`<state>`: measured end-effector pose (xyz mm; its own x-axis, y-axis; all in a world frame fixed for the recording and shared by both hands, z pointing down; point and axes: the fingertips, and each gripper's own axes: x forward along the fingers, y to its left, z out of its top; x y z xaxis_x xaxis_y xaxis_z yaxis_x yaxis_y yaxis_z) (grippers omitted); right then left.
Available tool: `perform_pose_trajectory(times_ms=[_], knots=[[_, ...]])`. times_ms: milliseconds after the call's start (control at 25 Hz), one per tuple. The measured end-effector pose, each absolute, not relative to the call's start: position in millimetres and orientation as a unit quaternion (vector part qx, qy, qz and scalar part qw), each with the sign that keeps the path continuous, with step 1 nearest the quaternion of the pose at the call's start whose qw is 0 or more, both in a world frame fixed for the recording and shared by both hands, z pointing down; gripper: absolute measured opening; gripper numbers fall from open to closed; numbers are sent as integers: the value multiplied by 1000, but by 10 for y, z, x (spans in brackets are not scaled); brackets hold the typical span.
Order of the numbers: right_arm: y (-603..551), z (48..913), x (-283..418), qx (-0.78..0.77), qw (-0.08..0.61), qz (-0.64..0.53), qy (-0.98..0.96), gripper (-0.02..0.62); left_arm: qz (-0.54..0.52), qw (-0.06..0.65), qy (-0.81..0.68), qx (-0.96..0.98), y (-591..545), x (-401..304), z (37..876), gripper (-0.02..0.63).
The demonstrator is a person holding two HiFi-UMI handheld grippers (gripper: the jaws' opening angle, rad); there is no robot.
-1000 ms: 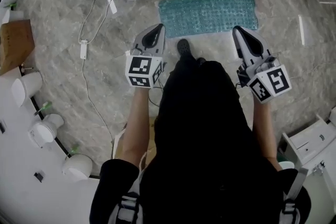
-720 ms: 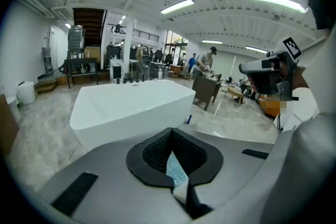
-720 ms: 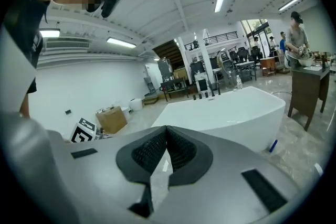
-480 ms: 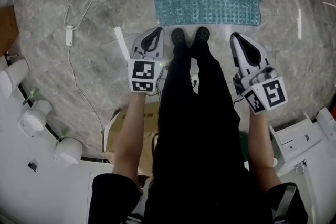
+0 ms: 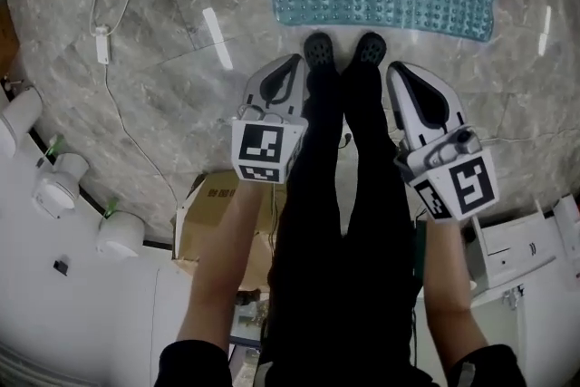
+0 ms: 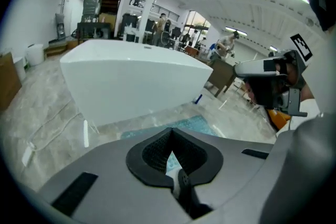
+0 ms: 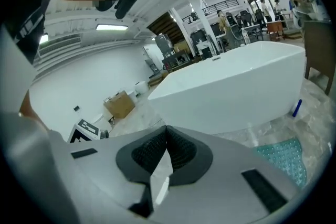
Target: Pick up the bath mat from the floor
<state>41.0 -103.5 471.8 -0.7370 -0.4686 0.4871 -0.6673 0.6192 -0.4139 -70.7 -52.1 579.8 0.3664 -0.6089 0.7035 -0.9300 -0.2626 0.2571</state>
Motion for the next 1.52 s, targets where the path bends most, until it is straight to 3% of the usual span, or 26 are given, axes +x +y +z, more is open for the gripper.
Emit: perform_pose_trajectory(times_ms=[560, 920, 1200, 1240, 1520], knots=[[-1077, 7361, 284, 305, 200, 358, -860, 12, 212, 454, -541, 675, -665, -864, 8842, 9], [-1097, 8349, 277, 290, 211, 405, -841, 12, 231, 497, -545, 635, -769, -993, 10382, 8], [-1049, 8817, 181, 290, 212, 431, -827, 12, 276, 482, -568, 607, -963, -1378, 11203, 9], [-1039, 8876, 166, 288, 213, 433, -827, 12, 288, 480, -572, 599, -986, -1458, 11315, 19], [-1098, 9147, 148, 287, 223, 447, -817, 12, 325, 478, -605, 548, -1134, -1815, 11759, 266]])
